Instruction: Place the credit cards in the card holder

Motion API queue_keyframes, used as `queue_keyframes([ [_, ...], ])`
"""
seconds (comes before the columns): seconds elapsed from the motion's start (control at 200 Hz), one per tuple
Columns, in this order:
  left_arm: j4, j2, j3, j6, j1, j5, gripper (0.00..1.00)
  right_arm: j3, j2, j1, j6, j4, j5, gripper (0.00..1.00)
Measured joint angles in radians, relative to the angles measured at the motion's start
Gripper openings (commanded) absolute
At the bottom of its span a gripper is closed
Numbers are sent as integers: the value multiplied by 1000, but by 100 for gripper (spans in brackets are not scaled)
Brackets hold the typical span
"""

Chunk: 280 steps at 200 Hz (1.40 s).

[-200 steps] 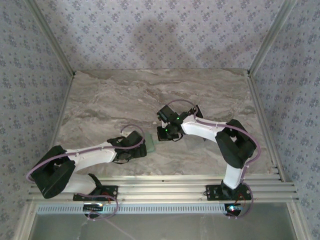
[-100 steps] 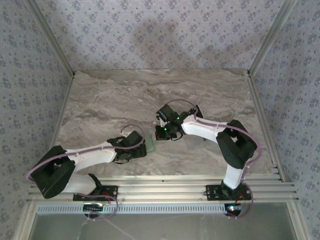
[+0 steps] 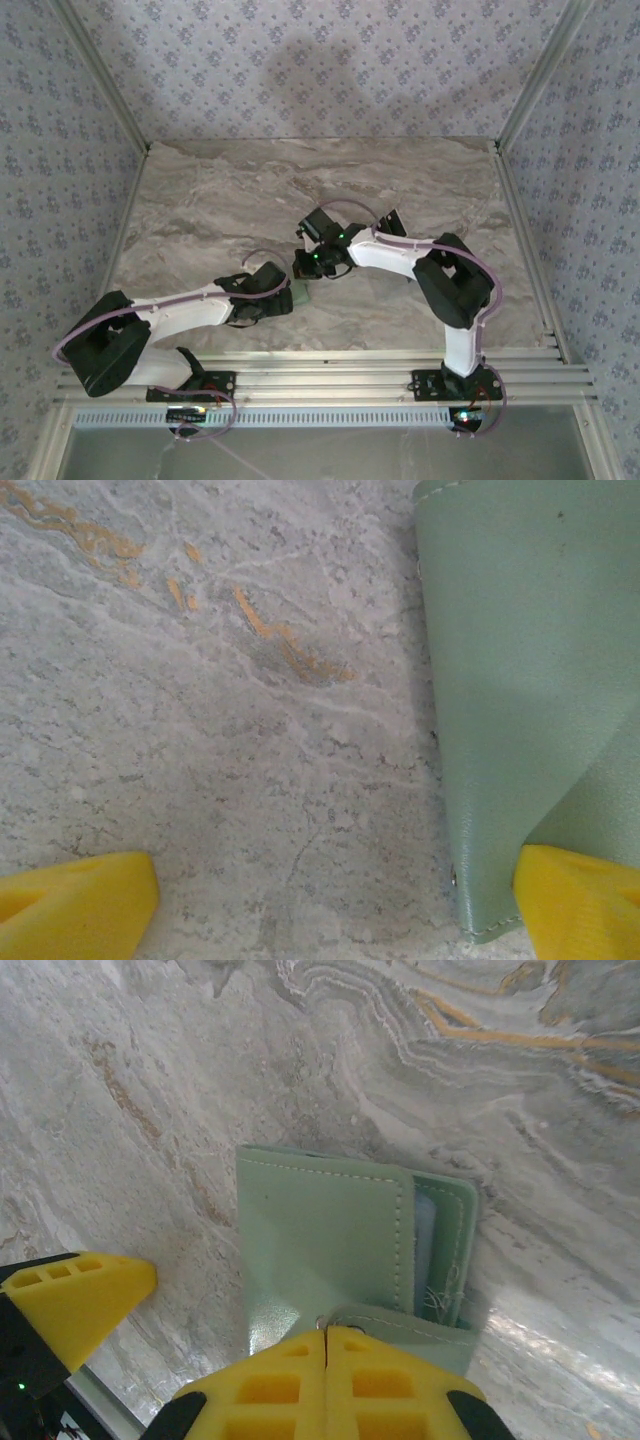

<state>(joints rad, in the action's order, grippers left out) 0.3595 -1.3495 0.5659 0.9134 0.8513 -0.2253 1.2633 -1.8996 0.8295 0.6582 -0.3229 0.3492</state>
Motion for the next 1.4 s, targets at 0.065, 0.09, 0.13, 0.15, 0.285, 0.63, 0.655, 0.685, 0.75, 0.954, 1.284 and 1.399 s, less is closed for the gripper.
queue_keyframes([
  [0.065,0,0,0,0,0,0,93,8,-14,5,4,3,6,0],
  [0.09,0,0,0,-1,0,0,93,10,-19,7,5,5,7,0],
  [0.13,0,0,0,-2,0,0,93,15,-27,9,7,7,8,0],
  [0.15,0,0,0,-3,0,0,93,17,-31,10,7,7,9,0],
  [0.285,0,0,0,-4,0,0,93,23,-48,11,8,14,16,0],
  [0.63,1,0,0,-8,0,0,92,35,-63,15,11,16,27,0],
  [0.655,1,0,0,-8,0,0,92,35,-64,16,11,17,27,0],
  [0.685,1,0,0,-8,0,0,91,35,-64,16,12,18,27,0],
  [0.75,1,0,0,-8,0,0,91,34,-64,16,13,19,27,0],
  [0.954,-4,6,-6,-8,0,0,91,18,-61,16,16,37,30,0],
  [1.284,-4,6,-6,-11,0,0,90,9,-41,18,19,40,31,0],
  [1.399,-4,6,-7,-11,0,0,90,4,-41,19,19,43,31,0],
])
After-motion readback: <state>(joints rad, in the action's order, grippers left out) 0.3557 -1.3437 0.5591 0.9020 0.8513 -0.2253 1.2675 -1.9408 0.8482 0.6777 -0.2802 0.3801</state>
